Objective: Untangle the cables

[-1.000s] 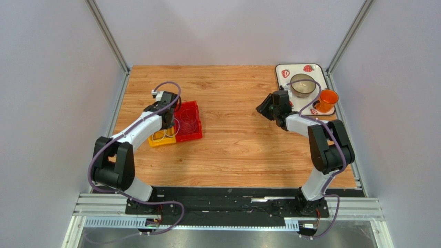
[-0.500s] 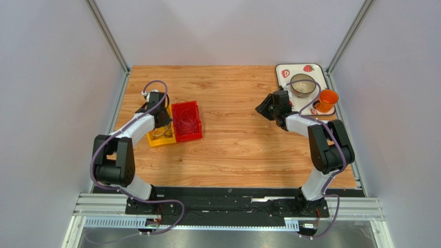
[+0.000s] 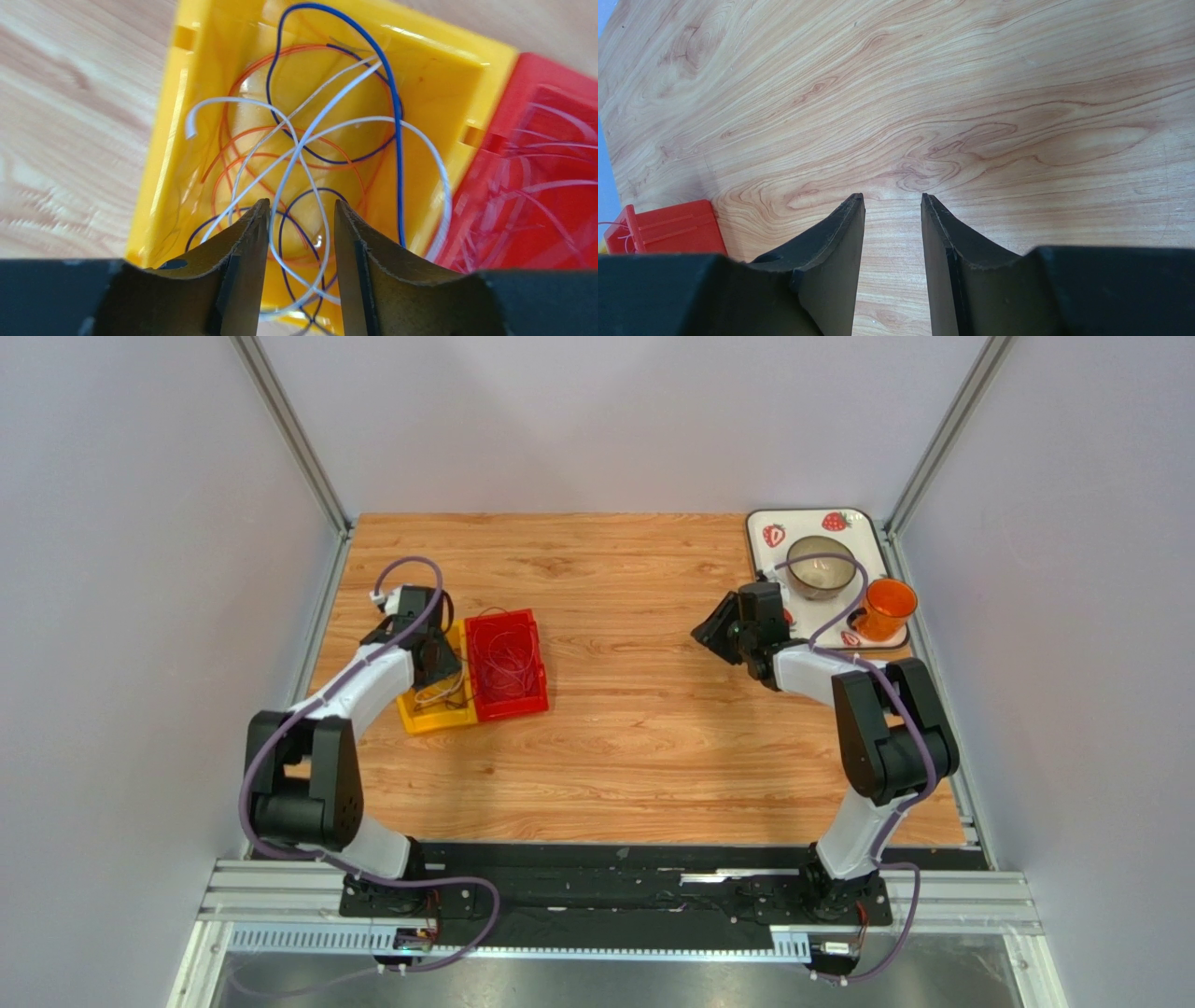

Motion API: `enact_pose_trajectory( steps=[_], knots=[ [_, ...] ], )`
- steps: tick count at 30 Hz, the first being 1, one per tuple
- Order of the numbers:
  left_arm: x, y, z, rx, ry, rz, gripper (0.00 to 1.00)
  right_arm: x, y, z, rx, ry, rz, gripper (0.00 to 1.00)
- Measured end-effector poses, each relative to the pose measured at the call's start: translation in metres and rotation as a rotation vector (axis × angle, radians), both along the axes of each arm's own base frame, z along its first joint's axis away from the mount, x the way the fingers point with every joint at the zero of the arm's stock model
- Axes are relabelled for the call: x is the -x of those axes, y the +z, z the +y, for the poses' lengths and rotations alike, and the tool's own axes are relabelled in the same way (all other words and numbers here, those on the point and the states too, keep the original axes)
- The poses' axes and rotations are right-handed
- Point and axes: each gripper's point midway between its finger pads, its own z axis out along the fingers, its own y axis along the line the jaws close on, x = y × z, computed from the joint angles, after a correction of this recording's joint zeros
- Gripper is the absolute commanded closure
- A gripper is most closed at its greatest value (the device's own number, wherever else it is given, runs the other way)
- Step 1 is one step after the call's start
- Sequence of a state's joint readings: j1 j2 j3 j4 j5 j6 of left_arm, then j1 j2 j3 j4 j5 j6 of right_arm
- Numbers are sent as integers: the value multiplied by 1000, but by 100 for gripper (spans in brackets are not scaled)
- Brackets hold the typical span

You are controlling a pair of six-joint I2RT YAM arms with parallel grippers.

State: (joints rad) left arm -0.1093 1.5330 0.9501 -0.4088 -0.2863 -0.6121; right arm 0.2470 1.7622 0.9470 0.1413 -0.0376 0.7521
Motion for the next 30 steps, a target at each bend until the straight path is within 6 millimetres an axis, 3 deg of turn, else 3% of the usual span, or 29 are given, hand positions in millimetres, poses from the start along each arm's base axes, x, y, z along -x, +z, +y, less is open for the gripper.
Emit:
enact_pose_trajectory(
  steps=[7, 11, 16, 23, 26, 28, 29, 30],
  knots=[
    [6, 70, -2, 9, -12, -181, 48, 0, 1, 2, -9, 6, -4, 61],
    [7, 89, -12, -8, -46, -215, 48, -1, 2, 3, -14, 11, -6, 61],
    [1, 83, -18, -18, -69, -186, 49, -1, 2, 3, -16, 12, -8, 61],
    [-29, 59, -23, -43, -87, -95, 56, -1, 2, 4, -17, 12, -8, 61],
    [-33, 51, -24, -51, -92, -71, 66, -1, 2, 4, -20, 15, -7, 61],
    [-34, 45, -23, -56, -94, -55, 85, -1, 2, 4, -22, 15, -7, 61],
    [-33, 43, -23, -58, -93, -48, 100, -1, 2, 4, -23, 14, -7, 61],
    [-33, 42, -22, -63, -92, -44, 100, -1, 2, 3, -23, 13, -6, 61]
  ],
)
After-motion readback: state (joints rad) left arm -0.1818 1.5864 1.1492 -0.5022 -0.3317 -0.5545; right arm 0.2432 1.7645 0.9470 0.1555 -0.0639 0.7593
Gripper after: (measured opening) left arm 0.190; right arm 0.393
